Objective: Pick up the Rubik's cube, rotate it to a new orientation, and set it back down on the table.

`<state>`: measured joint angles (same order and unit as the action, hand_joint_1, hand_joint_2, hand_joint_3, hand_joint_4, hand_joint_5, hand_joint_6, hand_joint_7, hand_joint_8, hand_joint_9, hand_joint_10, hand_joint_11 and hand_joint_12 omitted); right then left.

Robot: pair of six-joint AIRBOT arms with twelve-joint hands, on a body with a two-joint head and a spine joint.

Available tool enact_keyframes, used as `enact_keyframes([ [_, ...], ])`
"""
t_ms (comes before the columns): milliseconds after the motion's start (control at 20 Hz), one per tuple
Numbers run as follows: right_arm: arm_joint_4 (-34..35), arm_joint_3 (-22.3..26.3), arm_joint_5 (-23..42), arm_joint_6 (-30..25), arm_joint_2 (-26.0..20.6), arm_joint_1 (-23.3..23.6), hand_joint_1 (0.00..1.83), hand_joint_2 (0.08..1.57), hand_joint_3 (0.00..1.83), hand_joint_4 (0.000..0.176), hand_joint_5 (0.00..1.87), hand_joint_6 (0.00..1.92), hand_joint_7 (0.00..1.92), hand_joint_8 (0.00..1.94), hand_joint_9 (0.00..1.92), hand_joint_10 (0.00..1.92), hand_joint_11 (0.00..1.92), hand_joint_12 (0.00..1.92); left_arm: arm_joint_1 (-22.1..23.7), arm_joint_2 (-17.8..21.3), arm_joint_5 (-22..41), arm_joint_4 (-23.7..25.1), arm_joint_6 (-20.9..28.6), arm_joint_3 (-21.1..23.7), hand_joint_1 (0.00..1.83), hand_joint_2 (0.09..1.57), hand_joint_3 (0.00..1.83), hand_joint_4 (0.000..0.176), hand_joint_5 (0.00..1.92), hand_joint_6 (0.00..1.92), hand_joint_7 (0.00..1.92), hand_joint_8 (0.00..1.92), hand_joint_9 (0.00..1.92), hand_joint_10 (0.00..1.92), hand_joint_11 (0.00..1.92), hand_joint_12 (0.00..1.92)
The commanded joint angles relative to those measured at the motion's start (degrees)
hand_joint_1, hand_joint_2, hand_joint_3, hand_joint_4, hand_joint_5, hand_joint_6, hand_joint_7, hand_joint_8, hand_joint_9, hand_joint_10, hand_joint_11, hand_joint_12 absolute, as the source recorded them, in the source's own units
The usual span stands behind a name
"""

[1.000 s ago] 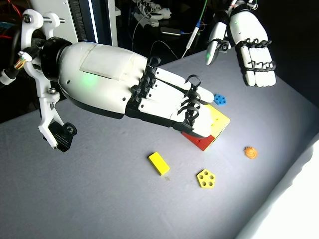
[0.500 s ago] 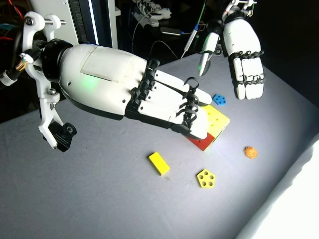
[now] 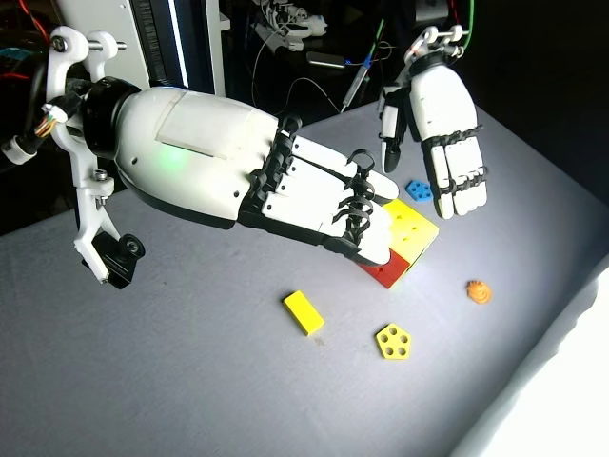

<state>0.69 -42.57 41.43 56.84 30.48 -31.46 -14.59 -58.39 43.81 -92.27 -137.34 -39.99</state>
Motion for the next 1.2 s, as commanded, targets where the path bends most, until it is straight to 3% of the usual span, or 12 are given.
enact_keyframes([
  [0, 0.82, 0.09, 6.73, 0.01, -0.32, 0.39, 0.1, 1.23, 0.0, 0.0, 0.07, 0.0, 0.2, 0.0, 0.17, 0.01, 0.0, 0.27, -0.02, -0.27, 3.22, 2.96, -0.18, 0.02, 1.12, 1.09, 0.0, 0.017, 0.0, 0.0, 0.0, 0.0, 0.0, 0.0, 0.0, 0.0],
  [200, 0.82, 0.08, 6.77, 0.14, -0.32, 0.34, 0.08, 1.23, 0.0, 0.0, 0.08, 0.0, 0.22, 0.01, 0.19, 0.01, 0.0, 0.34, -0.07, -3.06, 5.95, 0.78, -0.18, -1.52, 1.1, 1.11, 0.01, 0.016, 0.0, 0.0, 0.0, 0.0, 0.0, 0.0, 0.0, 0.0],
  [300, 0.82, 0.09, 6.77, 0.18, -0.32, 0.34, 0.08, 1.24, 0.0, 0.0, 0.06, 0.0, 0.21, 0.0, 0.19, 0.01, 0.0, 0.24, 0.02, -4.4, 6.67, -0.32, -0.18, -2.61, 1.1, 1.11, 0.01, 0.016, 0.0, 0.0, 0.0, 0.0, 0.0, 0.0, 0.0, 0.0],
  [750, 0.82, 0.53, 6.78, 1.06, -0.01, 0.18, 0.07, 1.24, 0.0, 0.0, 0.06, 0.01, 0.19, 0.01, 0.15, 0.01, 0.0, 0.17, 1.74, -8.95, 9.34, -3.23, -1.32, -6.39, 1.06, 1.12, 0.01, 0.015, 0.0, 0.0, 0.0, 0.0, 0.0, 0.0, 0.0, 0.0],
  [1000, 0.82, 0.9, 6.78, 2.0, 0.01, 0.18, 0.08, 1.23, 0.0, 0.0, 0.09, 0.02, 0.2, 0.01, 0.16, 0.01, 0.0, 0.23, 2.27, -11.14, 9.56, -4.86, -2.45, -8.64, 1.05, 1.13, 0.01, 0.011, 0.0, 0.0, 0.0, 0.0, 0.0, 0.0, 0.0, 0.0],
  [1150, 0.82, 0.9, 6.78, 2.54, 0.01, 0.08, 0.06, 1.24, 0.0, 0.0, 0.06, 0.0, 0.17, 0.0, 0.13, 0.0, 0.0, 0.12, 2.25, -11.99, 9.64, -5.72, -2.82, -9.57, 0.99, 1.13, 0.01, 0.006, 0.0, 0.0, 0.0, 0.0, 0.0, 0.0, 0.0, 0.0],
])
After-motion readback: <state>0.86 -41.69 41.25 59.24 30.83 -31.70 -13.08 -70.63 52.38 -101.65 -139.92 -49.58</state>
